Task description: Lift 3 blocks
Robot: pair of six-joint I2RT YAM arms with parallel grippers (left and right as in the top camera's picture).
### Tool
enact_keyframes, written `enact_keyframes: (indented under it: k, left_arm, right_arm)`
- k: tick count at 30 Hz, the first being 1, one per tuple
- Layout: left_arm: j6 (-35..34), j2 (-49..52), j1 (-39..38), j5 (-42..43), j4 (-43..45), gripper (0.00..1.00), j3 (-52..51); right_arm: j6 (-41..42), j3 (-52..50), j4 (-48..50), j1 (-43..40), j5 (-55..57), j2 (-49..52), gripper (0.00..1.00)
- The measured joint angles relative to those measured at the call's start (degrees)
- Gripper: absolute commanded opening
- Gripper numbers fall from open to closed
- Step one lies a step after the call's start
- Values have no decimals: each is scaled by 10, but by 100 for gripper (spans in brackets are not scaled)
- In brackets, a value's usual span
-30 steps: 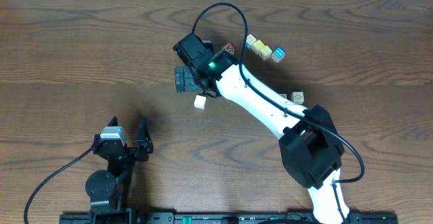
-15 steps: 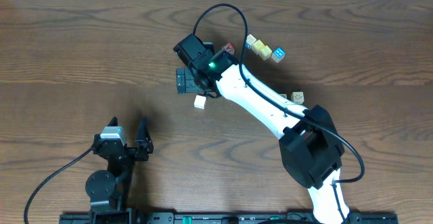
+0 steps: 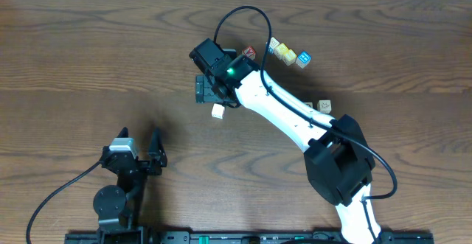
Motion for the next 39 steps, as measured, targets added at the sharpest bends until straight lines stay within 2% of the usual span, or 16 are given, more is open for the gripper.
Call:
enact_keyframes:
  k: [15,22,39]
  left_arm:
    - [0,0,0,0,0,75,0]
    - [0,0,0,0,0,75,0]
    - [0,0,0,0,0,75,0]
  right_arm:
    - [50,0,12,23,6,75,86]
    - [56,0,8,50,6,75,77]
    - [98,0,4,50,57,75,72]
